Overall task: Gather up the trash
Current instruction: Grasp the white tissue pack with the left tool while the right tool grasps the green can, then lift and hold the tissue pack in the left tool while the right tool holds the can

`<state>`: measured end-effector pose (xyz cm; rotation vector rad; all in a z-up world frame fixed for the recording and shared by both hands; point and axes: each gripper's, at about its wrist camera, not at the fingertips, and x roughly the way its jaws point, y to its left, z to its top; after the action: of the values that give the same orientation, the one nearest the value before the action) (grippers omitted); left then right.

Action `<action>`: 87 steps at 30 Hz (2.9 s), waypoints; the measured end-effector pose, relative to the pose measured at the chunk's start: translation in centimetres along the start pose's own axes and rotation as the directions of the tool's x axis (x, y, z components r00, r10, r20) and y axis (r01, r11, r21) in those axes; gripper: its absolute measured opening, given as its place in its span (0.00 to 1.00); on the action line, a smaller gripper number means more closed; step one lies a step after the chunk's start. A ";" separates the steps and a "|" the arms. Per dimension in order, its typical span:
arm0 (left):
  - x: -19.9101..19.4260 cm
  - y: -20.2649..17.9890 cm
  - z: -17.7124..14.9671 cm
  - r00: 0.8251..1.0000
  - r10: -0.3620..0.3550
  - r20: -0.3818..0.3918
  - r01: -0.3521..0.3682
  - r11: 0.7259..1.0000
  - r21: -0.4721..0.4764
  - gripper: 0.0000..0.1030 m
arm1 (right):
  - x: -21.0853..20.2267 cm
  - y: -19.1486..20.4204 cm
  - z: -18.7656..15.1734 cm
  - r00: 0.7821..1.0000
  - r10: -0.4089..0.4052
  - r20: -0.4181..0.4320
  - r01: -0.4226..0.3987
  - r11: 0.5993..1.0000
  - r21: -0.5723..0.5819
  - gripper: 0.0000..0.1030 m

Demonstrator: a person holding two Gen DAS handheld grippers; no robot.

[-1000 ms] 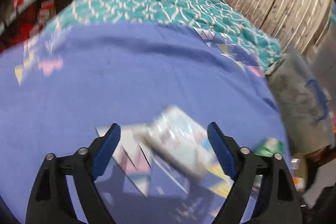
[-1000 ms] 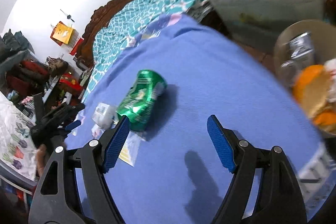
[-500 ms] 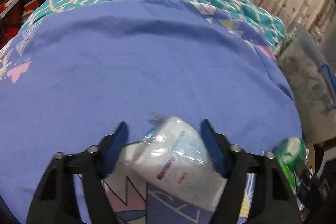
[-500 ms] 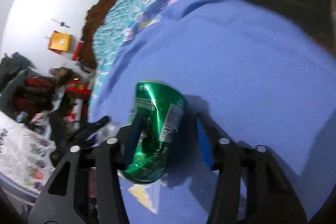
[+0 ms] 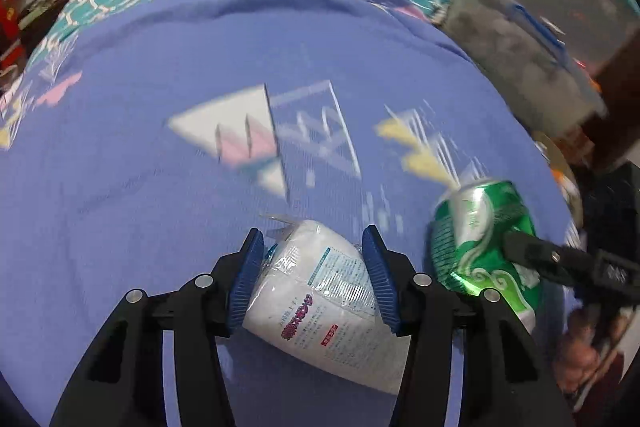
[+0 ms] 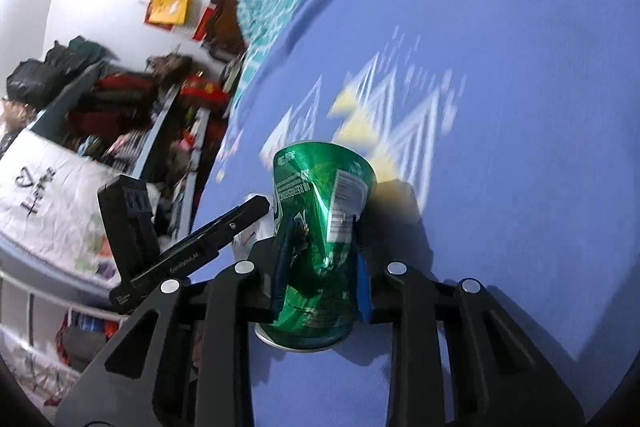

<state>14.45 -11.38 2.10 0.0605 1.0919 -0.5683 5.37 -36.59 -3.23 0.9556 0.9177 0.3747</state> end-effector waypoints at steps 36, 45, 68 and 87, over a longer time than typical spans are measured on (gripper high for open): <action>-3.2 1.6 -6.6 0.979 0.197 0.047 -0.192 0.978 -0.087 0.63 | -0.5 3.2 -10.6 1.000 0.002 -0.021 -0.002 1.000 -0.016 0.52; -5.9 0.5 -8.0 0.995 0.055 0.088 -0.050 0.997 -0.060 0.63 | -2.5 3.8 -8.8 0.980 -0.140 0.140 0.149 0.988 -0.050 0.70; -4.1 -2.2 -9.5 0.999 -0.050 0.008 0.051 0.999 -0.009 0.63 | -3.6 1.6 -9.9 0.998 -0.032 0.059 0.033 0.999 -0.020 0.32; -4.0 -2.8 -9.6 0.999 0.044 0.022 -0.045 0.998 0.036 0.63 | -4.2 2.3 -10.0 0.998 -0.019 0.055 0.021 0.999 -0.035 0.23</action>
<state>3.95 -9.11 1.62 0.1103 1.0577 -0.5481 -4.90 -32.70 -1.70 0.9191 0.8678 0.3448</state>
